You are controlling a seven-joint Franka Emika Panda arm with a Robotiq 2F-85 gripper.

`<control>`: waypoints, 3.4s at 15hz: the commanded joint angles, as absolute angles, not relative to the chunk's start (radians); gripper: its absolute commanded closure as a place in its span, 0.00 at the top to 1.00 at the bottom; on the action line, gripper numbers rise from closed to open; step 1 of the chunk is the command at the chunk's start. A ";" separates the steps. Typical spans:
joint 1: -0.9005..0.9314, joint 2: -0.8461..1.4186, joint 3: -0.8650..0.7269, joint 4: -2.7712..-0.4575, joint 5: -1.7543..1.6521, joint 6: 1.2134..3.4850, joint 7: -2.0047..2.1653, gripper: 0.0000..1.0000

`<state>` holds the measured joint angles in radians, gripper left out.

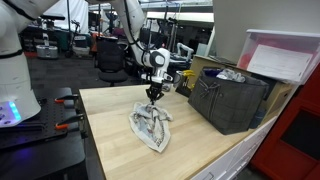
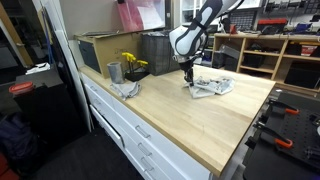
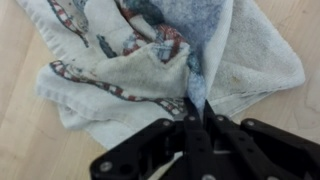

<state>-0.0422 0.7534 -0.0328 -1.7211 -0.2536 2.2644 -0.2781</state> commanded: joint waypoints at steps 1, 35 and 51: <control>-0.047 0.662 -0.014 -1.753 -0.232 2.210 -0.285 0.02; -0.282 0.719 -0.090 -1.802 0.124 2.248 -0.147 1.00; -0.289 0.834 -0.103 -1.724 0.015 2.356 -0.179 0.44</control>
<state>-0.2801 0.8172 -0.1097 -1.7398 0.0165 2.3539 -0.1568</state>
